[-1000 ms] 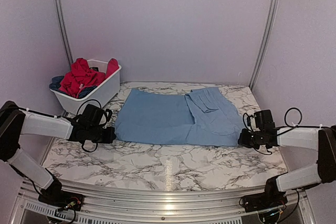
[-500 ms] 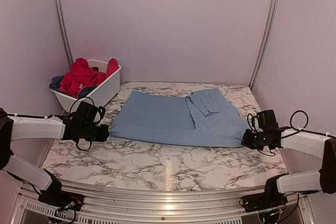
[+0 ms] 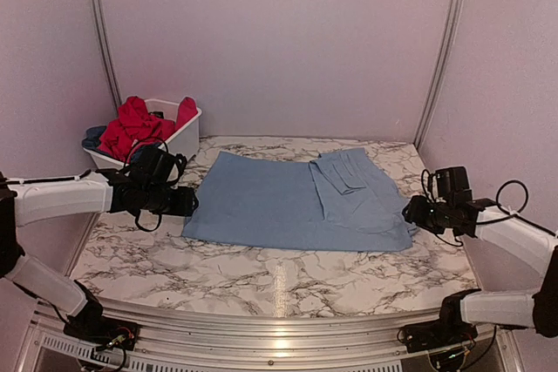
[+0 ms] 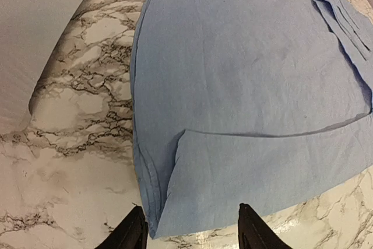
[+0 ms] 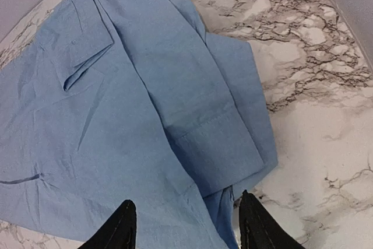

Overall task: Fold and stack the mixed laundry pile
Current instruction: Smooth out the 1/3-folded shirt at the center of the board.

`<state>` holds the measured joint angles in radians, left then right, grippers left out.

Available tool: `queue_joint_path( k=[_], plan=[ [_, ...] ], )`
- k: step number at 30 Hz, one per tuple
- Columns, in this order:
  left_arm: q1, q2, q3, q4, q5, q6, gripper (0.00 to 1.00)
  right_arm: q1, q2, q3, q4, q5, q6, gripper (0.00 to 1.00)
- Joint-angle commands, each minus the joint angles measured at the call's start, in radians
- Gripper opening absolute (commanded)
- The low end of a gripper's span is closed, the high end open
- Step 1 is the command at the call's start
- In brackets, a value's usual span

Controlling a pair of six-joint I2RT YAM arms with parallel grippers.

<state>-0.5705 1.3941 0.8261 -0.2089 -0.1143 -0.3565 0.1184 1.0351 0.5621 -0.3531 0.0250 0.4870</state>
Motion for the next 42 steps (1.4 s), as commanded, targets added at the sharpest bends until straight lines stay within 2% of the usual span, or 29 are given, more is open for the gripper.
queue_joint_path(
  k=[1,4,9,14,18,22,24,25,26,34,42],
  plan=[
    [-0.009,0.148,0.098,0.019,-0.003,0.055,0.53,-0.004,0.201,0.080,0.137,-0.159,-0.088,0.51],
    [-0.009,0.248,0.123,0.057,0.053,0.063,0.50,0.004,0.315,0.074,0.256,-0.273,-0.109,0.48],
    [-0.009,0.332,0.115,0.088,0.065,0.059,0.49,0.020,0.437,0.069,0.302,-0.301,-0.126,0.45],
    [-0.008,0.308,0.027,0.091,0.058,0.023,0.48,0.020,0.416,0.010,0.266,-0.268,-0.086,0.44],
    [-0.006,0.240,-0.030,0.089,0.026,0.019,0.50,0.024,0.297,-0.013,0.253,-0.252,-0.081,0.45],
    [-0.017,0.141,0.032,0.064,0.007,0.055,0.58,0.024,0.268,0.170,0.203,-0.221,-0.125,0.47],
    [-0.025,0.113,0.081,0.050,-0.007,0.077,0.73,0.024,0.326,0.277,0.196,-0.247,-0.153,0.48],
    [-0.027,0.103,0.102,0.049,-0.006,0.086,0.84,0.024,0.372,0.335,0.184,-0.268,-0.164,0.47],
    [-0.028,0.097,0.119,0.049,-0.004,0.089,0.87,0.024,0.421,0.389,0.171,-0.295,-0.171,0.45],
    [-0.035,0.062,0.185,0.078,-0.009,0.113,0.93,0.034,0.707,0.620,0.195,-0.455,-0.158,0.41],
    [-0.041,0.045,0.189,0.085,-0.006,0.110,0.95,0.033,0.871,0.712,0.184,-0.473,-0.143,0.36]
  ],
)
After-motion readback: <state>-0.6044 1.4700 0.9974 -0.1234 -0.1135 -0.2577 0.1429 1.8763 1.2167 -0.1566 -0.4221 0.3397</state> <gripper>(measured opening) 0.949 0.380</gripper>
